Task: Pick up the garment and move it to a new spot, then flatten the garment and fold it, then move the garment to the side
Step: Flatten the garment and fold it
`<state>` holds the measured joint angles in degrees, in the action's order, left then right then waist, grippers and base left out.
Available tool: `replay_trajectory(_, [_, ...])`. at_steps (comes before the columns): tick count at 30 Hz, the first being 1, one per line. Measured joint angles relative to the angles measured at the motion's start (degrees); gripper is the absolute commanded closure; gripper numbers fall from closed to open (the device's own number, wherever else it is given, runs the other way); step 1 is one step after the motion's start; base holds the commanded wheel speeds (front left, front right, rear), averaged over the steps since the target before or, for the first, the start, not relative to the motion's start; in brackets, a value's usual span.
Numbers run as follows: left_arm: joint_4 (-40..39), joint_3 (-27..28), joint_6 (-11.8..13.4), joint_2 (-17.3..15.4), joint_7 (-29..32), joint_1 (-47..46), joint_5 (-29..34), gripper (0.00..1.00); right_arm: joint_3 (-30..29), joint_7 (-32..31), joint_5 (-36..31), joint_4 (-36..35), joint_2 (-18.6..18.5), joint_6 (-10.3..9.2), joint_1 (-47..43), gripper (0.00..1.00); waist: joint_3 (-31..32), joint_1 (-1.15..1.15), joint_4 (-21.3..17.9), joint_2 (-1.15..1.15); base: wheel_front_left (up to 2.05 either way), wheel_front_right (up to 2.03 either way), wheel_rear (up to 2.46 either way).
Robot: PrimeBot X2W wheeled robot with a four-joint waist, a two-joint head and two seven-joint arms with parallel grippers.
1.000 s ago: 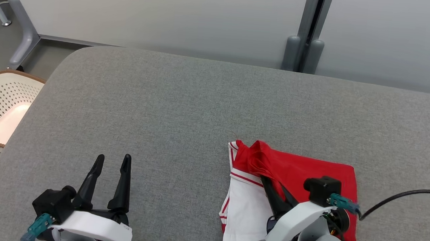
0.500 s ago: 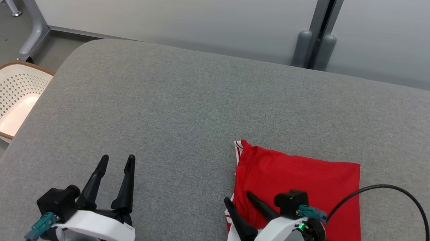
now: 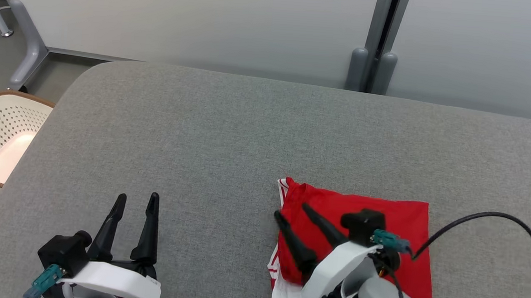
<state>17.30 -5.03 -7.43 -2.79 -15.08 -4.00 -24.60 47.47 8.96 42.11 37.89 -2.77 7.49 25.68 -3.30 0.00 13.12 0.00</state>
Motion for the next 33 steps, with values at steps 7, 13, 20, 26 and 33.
replay_trajectory(7, [-3.0, 0.3, 0.0, 0.0, 0.0, 0.0, -0.2, 0.00, -11.5, 5.5, -11.5, 2.2, -5.2, 0.00, 3.0, 0.00, 0.8, 0.00, -2.5, 0.00, 0.00, 0.00, 0.00])
replay_trajectory(13, [-5.9, 0.5, 0.1, 0.0, 0.0, 0.1, -0.6, 0.00, -27.9, 6.0, -24.5, -5.2, -8.7, 0.00, -1.1, 0.00, 1.2, 0.00, -4.7, 0.00, 0.00, 0.00, 0.00])
replay_trajectory(20, [-7.1, -0.5, 0.4, 0.0, 0.0, 1.1, 0.1, 0.00, -37.4, 6.0, -35.0, -17.5, -8.6, 0.03, -12.7, 0.00, 1.5, 0.00, -6.8, 0.00, 0.00, 0.00, 0.00])
replay_trajectory(26, [-7.0, -0.2, 0.5, 0.0, 0.0, 1.5, 2.0, 0.00, -43.7, 6.1, -38.2, -22.4, -6.5, 0.01, -18.2, 0.00, 1.1, 0.00, -7.7, 0.00, 0.00, 0.00, 0.00])
replay_trajectory(33, [-5.3, -1.9, 1.5, 0.0, 0.0, 2.6, 4.9, 0.00, -46.4, 6.1, -39.8, -22.4, -3.7, 0.01, -20.8, 0.00, 0.6, 0.00, -7.9, 0.00, 0.00, 0.00, 0.00])
